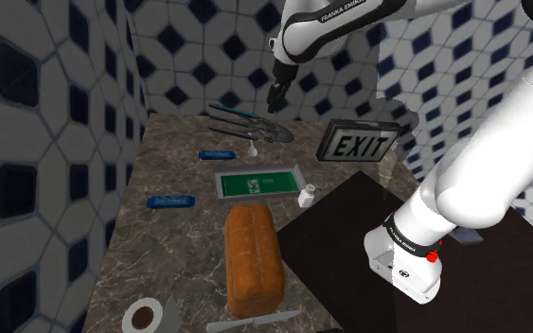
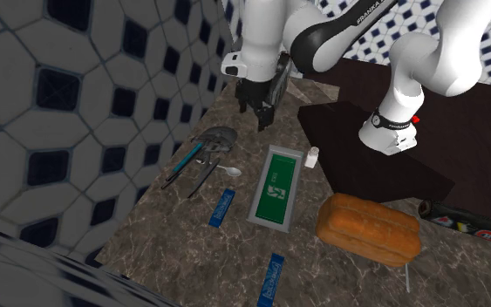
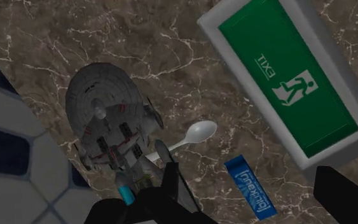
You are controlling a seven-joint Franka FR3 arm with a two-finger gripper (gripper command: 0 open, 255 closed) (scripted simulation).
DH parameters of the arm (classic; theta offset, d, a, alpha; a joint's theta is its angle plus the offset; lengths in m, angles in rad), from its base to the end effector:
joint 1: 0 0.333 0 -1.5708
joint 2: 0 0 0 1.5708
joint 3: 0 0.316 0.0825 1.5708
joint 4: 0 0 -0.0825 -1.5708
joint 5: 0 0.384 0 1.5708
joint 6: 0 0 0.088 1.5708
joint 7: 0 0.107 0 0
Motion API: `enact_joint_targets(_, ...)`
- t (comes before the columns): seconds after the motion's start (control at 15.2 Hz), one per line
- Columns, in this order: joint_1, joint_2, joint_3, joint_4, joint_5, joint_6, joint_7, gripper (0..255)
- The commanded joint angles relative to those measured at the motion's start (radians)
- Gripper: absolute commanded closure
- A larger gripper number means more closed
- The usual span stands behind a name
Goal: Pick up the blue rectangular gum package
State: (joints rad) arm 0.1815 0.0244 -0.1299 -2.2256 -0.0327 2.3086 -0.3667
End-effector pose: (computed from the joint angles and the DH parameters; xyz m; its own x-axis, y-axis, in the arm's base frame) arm 0.5342 0.0271 0.3683 0.9035 0.4262 0.0443 0.4242 -0.9043 0.0476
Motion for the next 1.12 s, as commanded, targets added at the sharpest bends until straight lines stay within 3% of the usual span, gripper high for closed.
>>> enact_joint_targets(0.0,0.007,0.074,0.008,0.034,0.013,0.036,-0.038,0)
enact_joint_targets(0.46,0.019,0.325,0.054,0.196,0.037,0.111,-0.148,0)
enact_joint_targets(1.06,0.04,0.641,0.114,0.461,0.018,0.144,-0.252,0)
